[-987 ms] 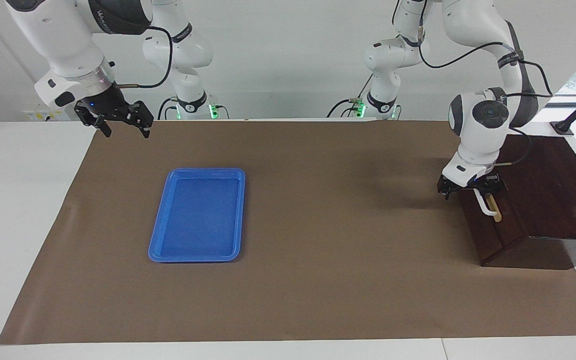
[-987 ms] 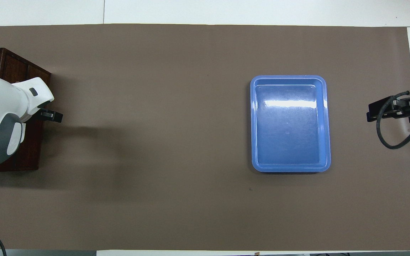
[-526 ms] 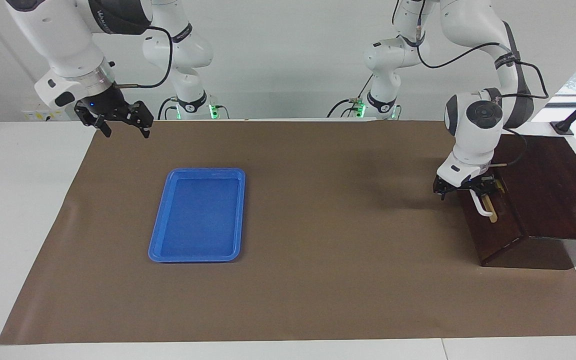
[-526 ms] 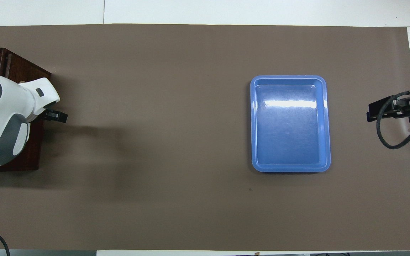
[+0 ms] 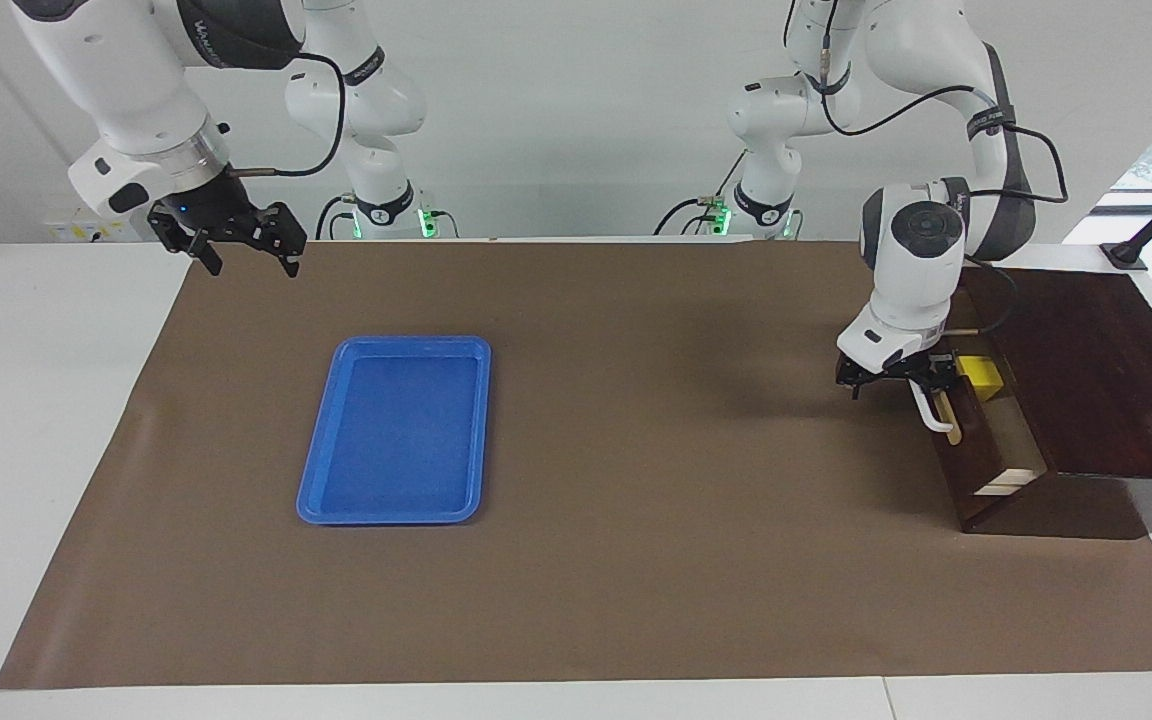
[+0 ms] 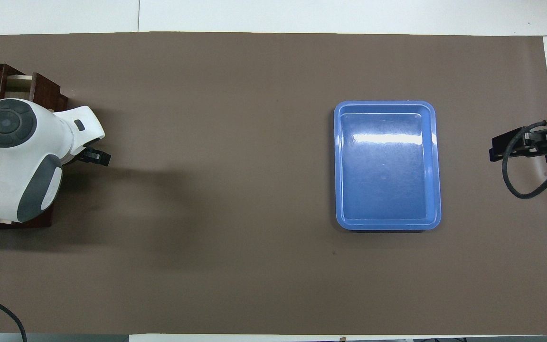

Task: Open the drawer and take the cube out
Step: 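Pull the drawer open toward the tray with the left gripper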

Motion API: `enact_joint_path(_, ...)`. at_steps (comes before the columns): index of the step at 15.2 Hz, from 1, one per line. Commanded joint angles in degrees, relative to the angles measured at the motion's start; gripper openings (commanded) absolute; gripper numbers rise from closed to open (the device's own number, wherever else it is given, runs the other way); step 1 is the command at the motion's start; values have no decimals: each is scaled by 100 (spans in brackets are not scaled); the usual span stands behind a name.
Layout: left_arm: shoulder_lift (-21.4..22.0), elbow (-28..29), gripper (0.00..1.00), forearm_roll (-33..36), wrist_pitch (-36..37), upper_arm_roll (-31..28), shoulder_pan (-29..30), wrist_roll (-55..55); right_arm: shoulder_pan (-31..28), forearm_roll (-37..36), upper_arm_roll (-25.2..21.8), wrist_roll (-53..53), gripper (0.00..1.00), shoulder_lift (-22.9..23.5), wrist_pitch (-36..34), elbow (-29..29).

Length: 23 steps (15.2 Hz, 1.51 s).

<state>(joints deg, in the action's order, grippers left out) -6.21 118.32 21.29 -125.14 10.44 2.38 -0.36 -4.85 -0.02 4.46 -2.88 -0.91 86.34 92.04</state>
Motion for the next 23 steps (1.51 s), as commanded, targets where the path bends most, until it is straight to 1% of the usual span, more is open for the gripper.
enact_joint_path(1, 32, 7, 100, 68, 147, -24, -281, -253, -34, 20, -6, 24, 100, -58, 137, 78)
enact_joint_path(8, 49, 7, 100, 59, 323, -15, -492, -420, -34, 20, -6, 33, 100, -58, 128, 78)
enact_joint_path(13, 67, 7, 100, 59, 350, -15, -528, -430, -34, 20, -6, 33, 100, -67, 128, 78)
enact_joint_path(17, 32, -151, 100, 33, 595, -15, -677, -438, -34, 20, -6, 42, 100, -67, 128, 86)
enact_joint_path(23, 32, -178, 100, 24, 622, -15, -809, -588, -34, 20, -6, 42, 100, -67, 137, 86)
